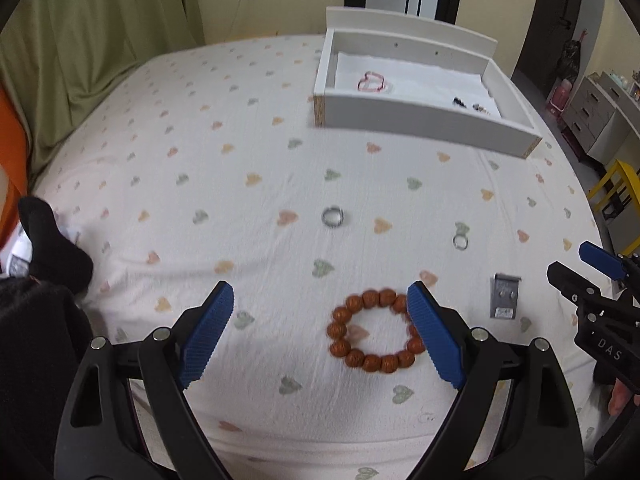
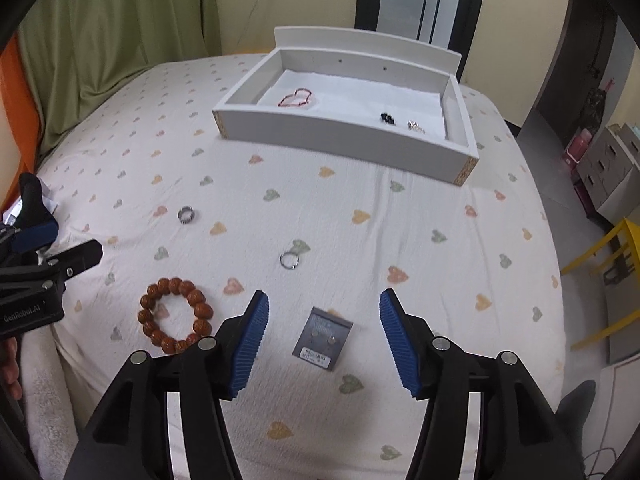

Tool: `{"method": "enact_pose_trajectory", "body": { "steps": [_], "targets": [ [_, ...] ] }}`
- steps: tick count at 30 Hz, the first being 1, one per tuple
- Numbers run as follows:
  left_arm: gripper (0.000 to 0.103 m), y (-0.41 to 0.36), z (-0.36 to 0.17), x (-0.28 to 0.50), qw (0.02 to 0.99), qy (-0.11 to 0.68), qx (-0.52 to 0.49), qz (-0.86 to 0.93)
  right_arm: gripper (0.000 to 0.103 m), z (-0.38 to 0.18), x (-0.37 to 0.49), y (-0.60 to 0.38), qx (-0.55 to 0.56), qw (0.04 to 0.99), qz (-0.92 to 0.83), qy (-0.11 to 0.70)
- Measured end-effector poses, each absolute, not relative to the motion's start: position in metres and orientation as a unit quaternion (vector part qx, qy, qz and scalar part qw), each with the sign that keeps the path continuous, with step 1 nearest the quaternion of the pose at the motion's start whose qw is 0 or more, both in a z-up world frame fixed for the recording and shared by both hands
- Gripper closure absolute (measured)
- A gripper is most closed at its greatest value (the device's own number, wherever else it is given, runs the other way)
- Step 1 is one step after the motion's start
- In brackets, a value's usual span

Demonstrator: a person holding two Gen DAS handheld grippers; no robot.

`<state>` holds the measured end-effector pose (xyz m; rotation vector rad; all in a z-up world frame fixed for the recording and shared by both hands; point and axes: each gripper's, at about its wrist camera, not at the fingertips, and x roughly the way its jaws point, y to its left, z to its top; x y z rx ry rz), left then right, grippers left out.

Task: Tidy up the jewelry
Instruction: 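Move both tools back toward the wooden bracelet and earring card, then grasp the wooden bead bracelet with left tool while right tool grasps earring card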

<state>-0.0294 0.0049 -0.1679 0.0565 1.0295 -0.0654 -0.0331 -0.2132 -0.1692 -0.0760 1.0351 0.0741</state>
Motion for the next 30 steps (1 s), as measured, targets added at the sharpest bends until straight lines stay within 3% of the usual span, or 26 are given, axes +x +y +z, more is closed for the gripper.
{"method": "enact_pose_trajectory", "body": {
  "steps": [3, 16, 30],
  "targets": [
    [0.018, 0.002, -0.190, -0.031, 0.857, 0.513, 0.031, -0.036, 0.037, -0.185, -0.032, -0.212, -0.043, 0.860, 0.037, 0.507],
    [0.018, -0.003, -0.250, -0.015, 0.826, 0.562, 0.027, -0.036, 0.037, -0.249, -0.011, -0.215, -0.039, 0.834, 0.030, 0.550],
    [0.018, -0.007, -0.278, -0.005, 0.817, 0.575, 0.021, -0.031, 0.037, -0.275, -0.002, -0.221, -0.028, 0.828, 0.020, 0.559]
  ]
}}
